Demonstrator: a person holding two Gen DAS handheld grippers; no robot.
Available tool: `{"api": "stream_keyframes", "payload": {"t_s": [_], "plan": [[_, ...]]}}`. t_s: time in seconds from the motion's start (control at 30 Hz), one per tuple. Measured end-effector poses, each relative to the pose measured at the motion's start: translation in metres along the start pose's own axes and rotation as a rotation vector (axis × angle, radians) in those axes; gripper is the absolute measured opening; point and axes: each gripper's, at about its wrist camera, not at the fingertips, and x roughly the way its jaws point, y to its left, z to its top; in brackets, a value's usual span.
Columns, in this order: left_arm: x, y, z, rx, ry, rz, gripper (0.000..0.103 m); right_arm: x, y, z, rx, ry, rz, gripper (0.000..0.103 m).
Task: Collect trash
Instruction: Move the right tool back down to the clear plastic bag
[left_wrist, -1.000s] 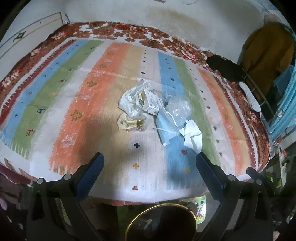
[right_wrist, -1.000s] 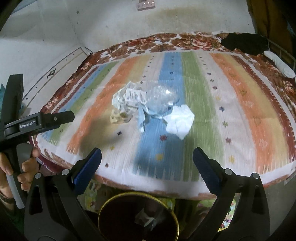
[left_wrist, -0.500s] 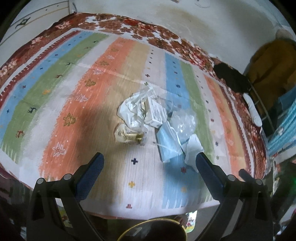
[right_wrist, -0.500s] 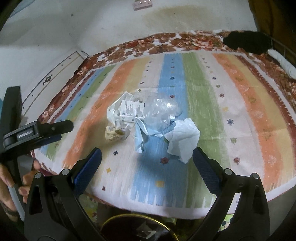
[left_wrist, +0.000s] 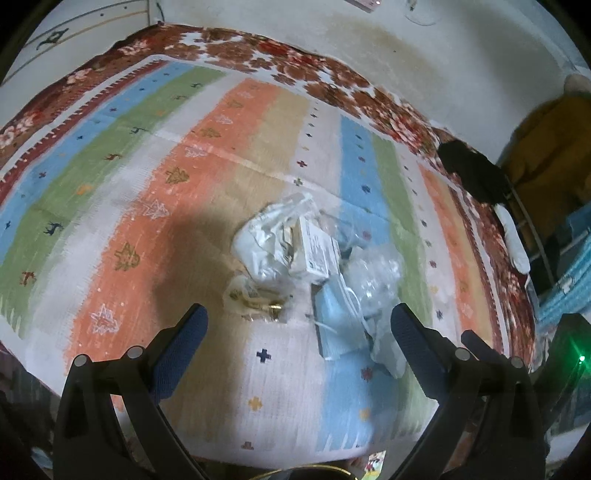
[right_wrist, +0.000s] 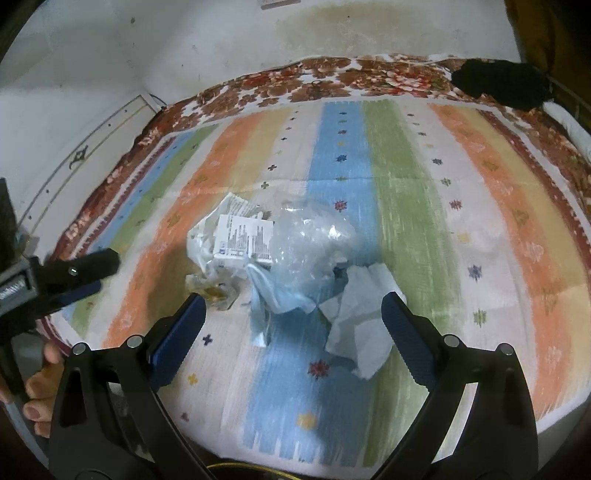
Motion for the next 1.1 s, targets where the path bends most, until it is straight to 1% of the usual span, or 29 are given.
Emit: {"api": "stream_keyframes", "payload": {"t_s": [0.17,0.27,0.33,0.4,0.57,0.63,0.7,0.87,0.93,0.97,1.0,1.07,1.1], "plan": [[0.013,0.002,0.006,-0.004,0.013,0.011,0.097,0.018,0.000,0.008,-0.004,0.020,-0.002,0.091],[0.022,0.006,0.009,-0.023,0.028,-0.008,0.096,0.028,0.000,0.011,-0.009,0.036,0.001,0.086],[0.027,0.007,0.009,-0.031,0.033,-0.020,0.096,0.034,-0.001,0.014,-0.015,0.042,0.000,0.085],[0.032,0.008,0.010,-0.030,0.030,-0.009,0.096,0.041,-0.001,0.017,-0.022,0.049,-0.005,0.085],[0.044,0.008,0.014,-0.018,0.033,-0.003,0.096,0.061,-0.004,0.021,-0.017,0.078,-0.008,0.077],[0.048,0.008,0.015,-0.015,0.036,-0.010,0.095,0.070,-0.007,0.022,0.001,0.090,0.000,0.071],[0.051,0.006,0.015,-0.009,0.041,-0.016,0.094,0.077,-0.008,0.024,0.011,0.098,0.003,0.067],[0.063,-0.003,0.014,0.008,0.068,-0.044,0.092,0.093,-0.007,0.026,0.003,0.124,0.013,0.052],[0.069,-0.008,0.013,0.016,0.081,-0.045,0.089,0.098,-0.007,0.026,-0.001,0.137,0.018,0.042],[0.072,-0.011,0.012,0.029,0.086,-0.038,0.087,0.100,-0.007,0.026,-0.003,0.141,0.021,0.038],[0.074,-0.014,0.012,0.038,0.089,-0.030,0.085,0.101,-0.007,0.025,-0.008,0.142,0.020,0.033],[0.080,-0.017,0.011,0.045,0.098,-0.022,0.083,0.101,-0.009,0.024,-0.015,0.138,0.005,0.028],[0.082,-0.018,0.011,0.042,0.105,-0.024,0.082,0.101,-0.011,0.024,-0.012,0.135,0.009,0.024]]}}
